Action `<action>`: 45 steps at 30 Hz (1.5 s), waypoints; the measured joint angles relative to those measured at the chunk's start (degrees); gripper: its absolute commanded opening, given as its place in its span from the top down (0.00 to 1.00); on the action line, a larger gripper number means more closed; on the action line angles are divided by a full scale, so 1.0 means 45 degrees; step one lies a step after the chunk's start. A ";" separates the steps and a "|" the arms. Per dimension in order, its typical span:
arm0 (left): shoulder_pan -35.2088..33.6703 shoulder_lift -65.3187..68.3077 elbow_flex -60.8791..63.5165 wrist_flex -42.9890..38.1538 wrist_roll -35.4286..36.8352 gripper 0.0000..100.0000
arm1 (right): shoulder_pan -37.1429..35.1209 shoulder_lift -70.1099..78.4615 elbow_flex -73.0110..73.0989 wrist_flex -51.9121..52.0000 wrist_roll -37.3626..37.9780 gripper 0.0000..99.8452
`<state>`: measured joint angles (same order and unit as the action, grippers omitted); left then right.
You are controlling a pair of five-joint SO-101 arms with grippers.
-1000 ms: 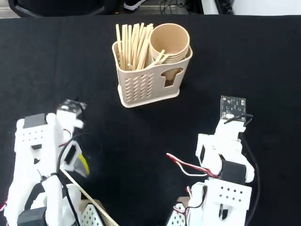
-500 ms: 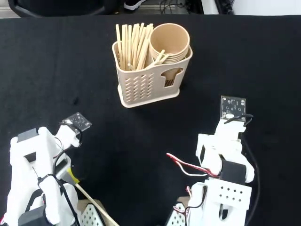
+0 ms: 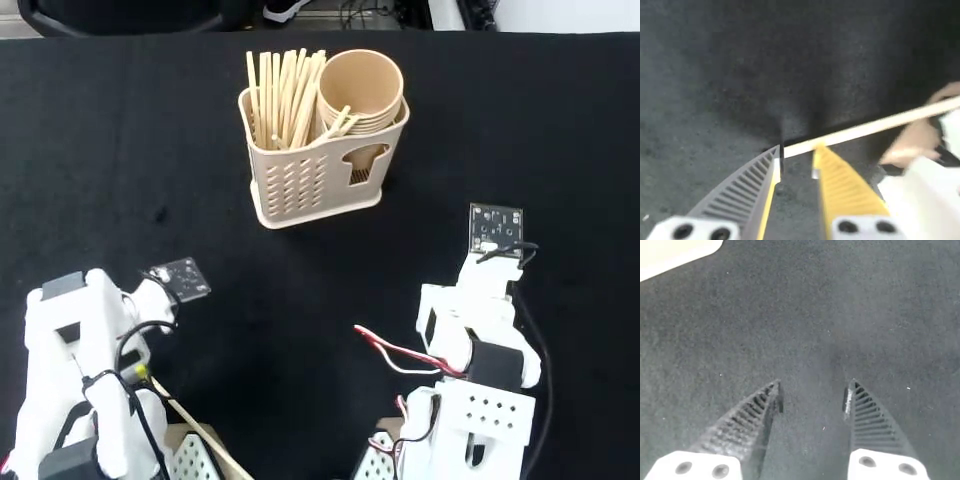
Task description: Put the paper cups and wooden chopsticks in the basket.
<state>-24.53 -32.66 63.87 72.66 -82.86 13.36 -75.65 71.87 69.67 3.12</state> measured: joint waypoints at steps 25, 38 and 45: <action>0.4181 0.0000 0.0723 -0.1993 0.1602 0.97 | 0.0000 0.0000 0.0000 0.0000 0.0000 0.79; 0.3595 -0.0293 0.3067 -0.2969 0.6173 0.97 | 0.0000 0.0000 0.0000 0.0000 0.0000 0.79; 0.3692 -0.0293 0.3067 -0.2969 0.6349 0.97 | 0.0000 0.0000 0.0000 0.0000 0.0000 0.79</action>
<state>-7.91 -33.98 77.67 59.30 -54.29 13.36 -75.65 71.87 69.67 3.12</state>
